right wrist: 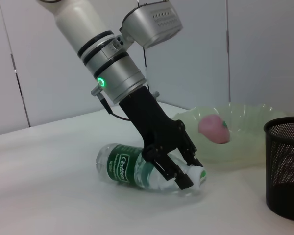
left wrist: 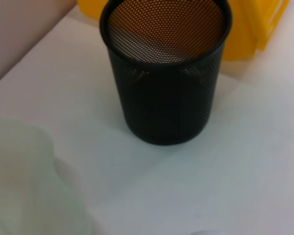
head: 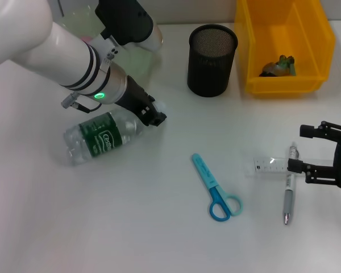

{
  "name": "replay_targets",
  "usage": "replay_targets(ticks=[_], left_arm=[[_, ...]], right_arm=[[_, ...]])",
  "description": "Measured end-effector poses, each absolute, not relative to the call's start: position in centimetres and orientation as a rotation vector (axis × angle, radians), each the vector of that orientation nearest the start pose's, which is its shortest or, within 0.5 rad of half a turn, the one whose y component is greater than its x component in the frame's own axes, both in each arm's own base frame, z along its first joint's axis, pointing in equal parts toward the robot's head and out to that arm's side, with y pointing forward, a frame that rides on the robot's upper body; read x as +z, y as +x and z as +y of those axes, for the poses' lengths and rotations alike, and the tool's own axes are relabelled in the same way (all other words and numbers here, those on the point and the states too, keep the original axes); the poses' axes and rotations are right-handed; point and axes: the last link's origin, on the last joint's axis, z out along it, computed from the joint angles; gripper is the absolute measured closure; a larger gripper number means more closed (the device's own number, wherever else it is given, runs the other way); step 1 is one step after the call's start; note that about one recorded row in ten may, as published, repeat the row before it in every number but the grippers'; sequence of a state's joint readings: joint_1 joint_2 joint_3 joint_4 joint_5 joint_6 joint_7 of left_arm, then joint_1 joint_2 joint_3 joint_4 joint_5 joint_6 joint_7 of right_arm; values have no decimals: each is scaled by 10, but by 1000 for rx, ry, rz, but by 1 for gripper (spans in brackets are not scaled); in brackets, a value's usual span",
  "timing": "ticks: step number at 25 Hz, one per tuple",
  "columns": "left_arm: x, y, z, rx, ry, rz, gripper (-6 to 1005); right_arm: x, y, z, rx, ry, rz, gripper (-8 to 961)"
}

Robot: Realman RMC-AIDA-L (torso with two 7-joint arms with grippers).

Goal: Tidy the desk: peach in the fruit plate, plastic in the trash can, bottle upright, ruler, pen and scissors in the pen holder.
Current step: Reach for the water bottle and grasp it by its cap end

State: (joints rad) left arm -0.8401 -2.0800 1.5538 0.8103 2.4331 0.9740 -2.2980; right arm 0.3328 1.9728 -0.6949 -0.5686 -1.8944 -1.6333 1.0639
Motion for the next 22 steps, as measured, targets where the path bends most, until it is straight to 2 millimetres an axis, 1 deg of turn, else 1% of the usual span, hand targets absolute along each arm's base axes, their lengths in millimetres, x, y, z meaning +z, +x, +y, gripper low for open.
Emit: replay_targets(ticks=[3, 4, 5, 6, 9, 10, 11, 12, 13, 14, 15, 16, 17, 18, 19, 20, 21, 22], left_arm=[[-71, -163, 406, 346, -2689, -514, 568], [-71, -163, 406, 346, -2689, -514, 570], [-63, -159, 404, 295, -2701, -528, 572], [-63, -159, 404, 295, -2701, -528, 574], [-45, -155, 399, 199, -2724, -555, 579], [-32, -155, 396, 122, -2742, -577, 581], [-32, -155, 396, 122, -2742, -577, 583], [-21, -156, 392, 38, -2761, -600, 585], [-21, -156, 392, 38, -2761, -600, 587], [-15, -158, 391, 0, -2766, -612, 589], [-3, -161, 388, -87, -2781, -628, 591], [-3, -161, 388, -87, -2781, -628, 593], [8, -165, 384, -178, -2793, -640, 595], [8, -165, 384, -178, -2793, -640, 597], [12, -167, 382, -213, -2799, -641, 599], [22, -172, 378, -291, -2802, -642, 601], [22, -172, 378, -291, -2802, -642, 603], [32, -177, 375, -364, -2799, -641, 605]], right_arm=[[35, 329, 272, 664, -2642, 452, 124], [35, 329, 272, 664, -2642, 452, 124], [35, 329, 272, 666, -2642, 452, 124], [35, 329, 272, 666, -2642, 452, 124], [35, 329, 272, 668, -2644, 450, 124], [35, 329, 272, 669, -2645, 449, 124], [35, 329, 272, 669, -2645, 449, 124], [35, 328, 272, 670, -2644, 448, 124], [35, 328, 272, 670, -2644, 448, 124], [35, 328, 272, 670, -2644, 448, 124], [35, 328, 272, 670, -2644, 449, 124], [35, 328, 272, 670, -2644, 449, 124], [35, 328, 272, 671, -2644, 450, 124], [35, 328, 272, 671, -2644, 450, 124], [35, 328, 272, 672, -2643, 449, 124], [35, 328, 273, 674, -2642, 450, 124], [35, 328, 273, 674, -2642, 450, 124], [35, 328, 273, 675, -2641, 451, 124]])
